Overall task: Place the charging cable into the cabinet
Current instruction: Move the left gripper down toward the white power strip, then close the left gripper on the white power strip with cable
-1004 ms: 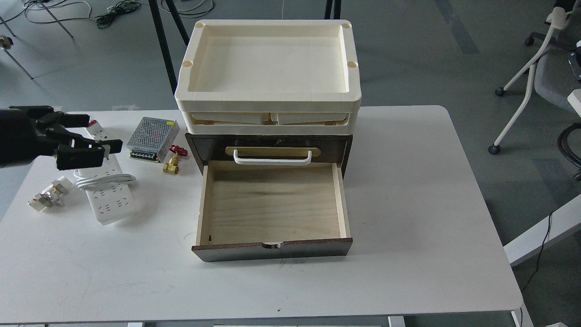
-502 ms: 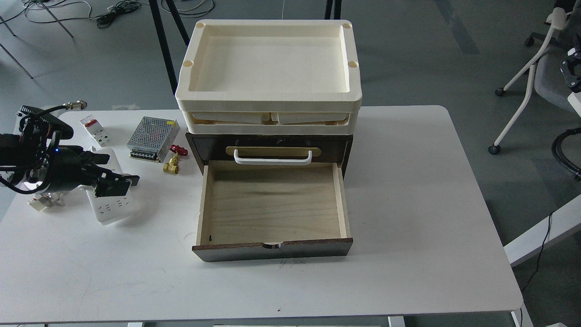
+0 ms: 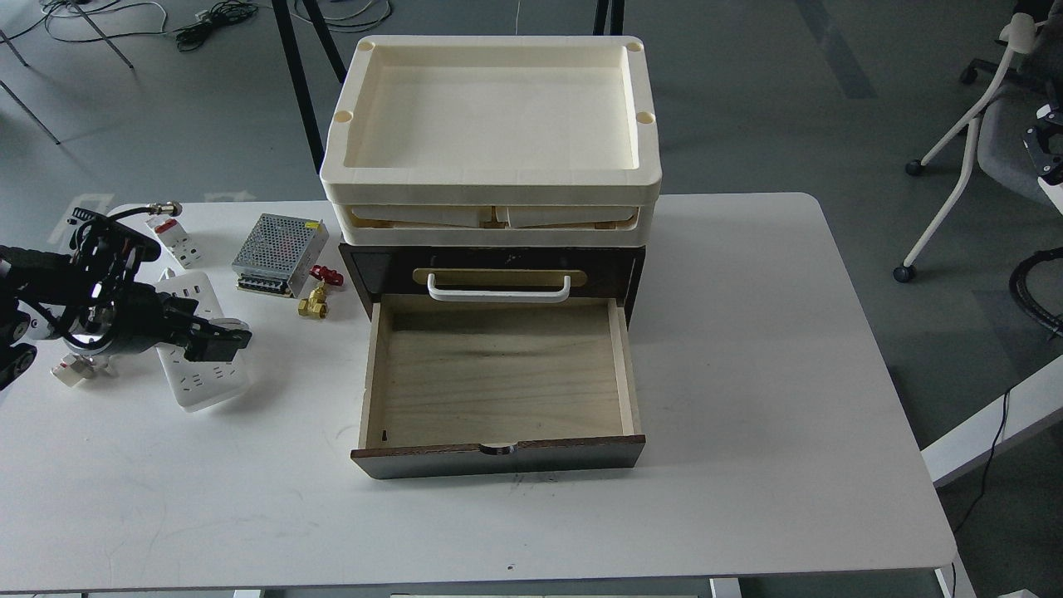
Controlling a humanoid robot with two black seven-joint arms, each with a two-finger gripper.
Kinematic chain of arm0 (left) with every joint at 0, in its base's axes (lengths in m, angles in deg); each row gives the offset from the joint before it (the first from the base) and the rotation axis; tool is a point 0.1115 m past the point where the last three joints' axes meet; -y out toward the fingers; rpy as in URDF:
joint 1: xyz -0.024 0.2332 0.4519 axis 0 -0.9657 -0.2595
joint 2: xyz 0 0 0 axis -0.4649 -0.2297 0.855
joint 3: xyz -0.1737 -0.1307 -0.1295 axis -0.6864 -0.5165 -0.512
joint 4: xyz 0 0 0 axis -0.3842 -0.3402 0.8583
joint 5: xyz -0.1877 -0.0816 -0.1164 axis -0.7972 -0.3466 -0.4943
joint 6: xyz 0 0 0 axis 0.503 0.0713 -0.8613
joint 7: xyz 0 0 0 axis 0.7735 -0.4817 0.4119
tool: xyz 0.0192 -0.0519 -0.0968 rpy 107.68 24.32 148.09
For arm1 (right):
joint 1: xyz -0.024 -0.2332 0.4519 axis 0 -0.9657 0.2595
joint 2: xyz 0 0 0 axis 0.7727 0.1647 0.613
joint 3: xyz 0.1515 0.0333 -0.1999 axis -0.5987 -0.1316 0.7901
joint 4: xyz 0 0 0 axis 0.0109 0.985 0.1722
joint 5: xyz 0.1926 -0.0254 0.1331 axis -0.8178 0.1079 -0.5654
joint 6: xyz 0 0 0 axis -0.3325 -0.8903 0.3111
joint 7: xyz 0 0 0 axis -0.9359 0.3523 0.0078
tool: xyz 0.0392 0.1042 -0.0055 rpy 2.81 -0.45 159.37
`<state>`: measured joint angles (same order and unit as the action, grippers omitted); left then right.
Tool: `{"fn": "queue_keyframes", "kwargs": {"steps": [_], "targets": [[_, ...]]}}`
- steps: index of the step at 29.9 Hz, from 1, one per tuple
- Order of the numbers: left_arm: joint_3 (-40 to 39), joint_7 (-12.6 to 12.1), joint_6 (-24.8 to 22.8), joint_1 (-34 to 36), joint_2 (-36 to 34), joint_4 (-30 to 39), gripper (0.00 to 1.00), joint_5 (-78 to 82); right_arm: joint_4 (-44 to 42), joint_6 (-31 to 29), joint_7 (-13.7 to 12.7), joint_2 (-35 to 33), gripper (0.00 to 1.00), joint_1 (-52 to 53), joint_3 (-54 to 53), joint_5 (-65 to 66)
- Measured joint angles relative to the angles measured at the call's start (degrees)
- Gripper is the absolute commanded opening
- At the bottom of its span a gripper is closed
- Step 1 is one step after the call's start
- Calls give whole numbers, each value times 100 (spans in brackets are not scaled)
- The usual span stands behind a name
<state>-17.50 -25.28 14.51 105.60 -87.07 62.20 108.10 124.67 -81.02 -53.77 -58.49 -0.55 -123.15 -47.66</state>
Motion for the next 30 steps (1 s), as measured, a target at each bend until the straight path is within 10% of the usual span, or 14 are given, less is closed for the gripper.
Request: {"fn": "queue_keyframes", "kwargs": {"steps": [30], "targets": [[1285, 1, 1209, 390, 887, -2077, 88, -1, -166, 0, 0, 8, 99, -158, 25, 9]]}}
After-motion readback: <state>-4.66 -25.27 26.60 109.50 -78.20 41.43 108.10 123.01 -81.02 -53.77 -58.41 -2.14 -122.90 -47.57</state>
